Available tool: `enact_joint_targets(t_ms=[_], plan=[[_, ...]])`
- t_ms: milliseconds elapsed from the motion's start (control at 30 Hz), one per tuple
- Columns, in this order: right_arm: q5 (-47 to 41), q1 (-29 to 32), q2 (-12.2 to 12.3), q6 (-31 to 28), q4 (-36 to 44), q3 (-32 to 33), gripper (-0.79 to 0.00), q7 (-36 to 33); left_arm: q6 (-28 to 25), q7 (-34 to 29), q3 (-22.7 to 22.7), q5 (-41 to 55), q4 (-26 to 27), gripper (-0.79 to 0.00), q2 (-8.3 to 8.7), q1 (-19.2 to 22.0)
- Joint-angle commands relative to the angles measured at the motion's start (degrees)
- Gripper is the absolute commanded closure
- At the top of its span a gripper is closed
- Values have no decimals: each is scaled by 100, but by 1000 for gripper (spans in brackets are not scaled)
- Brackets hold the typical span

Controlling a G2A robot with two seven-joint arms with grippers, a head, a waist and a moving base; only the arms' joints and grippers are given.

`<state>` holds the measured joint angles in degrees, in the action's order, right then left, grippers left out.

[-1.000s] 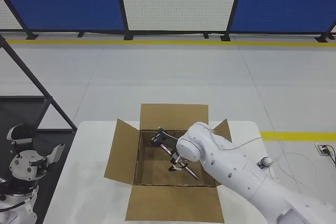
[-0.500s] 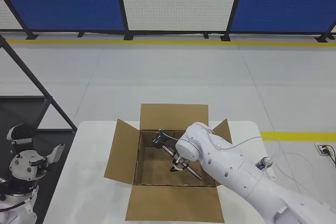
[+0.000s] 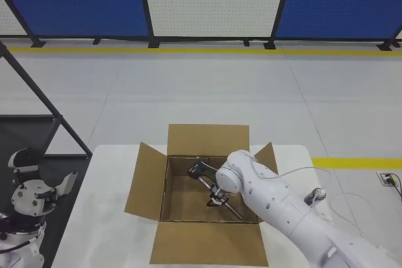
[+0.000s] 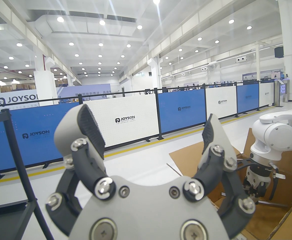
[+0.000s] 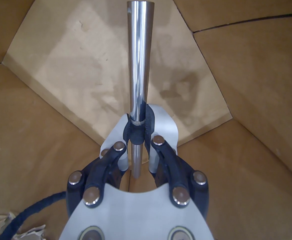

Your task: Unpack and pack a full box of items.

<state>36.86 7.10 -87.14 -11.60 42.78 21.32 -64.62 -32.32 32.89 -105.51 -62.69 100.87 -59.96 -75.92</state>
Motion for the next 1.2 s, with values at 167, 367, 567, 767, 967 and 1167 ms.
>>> enact_joint_targets(t_ms=[167, 367, 567, 767, 967, 1167], plan=[[193, 3, -284, 19, -492, -148, 0, 176, 0, 0, 0, 0, 0, -785, 0, 0], [269, -18, -510, -41, -919, -201, 0, 302, 0, 0, 0, 0, 0, -785, 0, 0], [335, -60, -709, -70, -1279, -217, 0, 362, 0, 0, 0, 0, 0, -785, 0, 0], [361, -102, -867, -152, -1573, -196, 0, 392, 0, 0, 0, 0, 0, -785, 0, 0], [392, -131, -995, -231, -1833, -165, -46, 428, 0, 0, 0, 0, 0, -785, 0, 0], [414, -156, -1103, -257, -2049, -122, -65, 448, 0, 0, 0, 0, 0, -785, 0, 0]])
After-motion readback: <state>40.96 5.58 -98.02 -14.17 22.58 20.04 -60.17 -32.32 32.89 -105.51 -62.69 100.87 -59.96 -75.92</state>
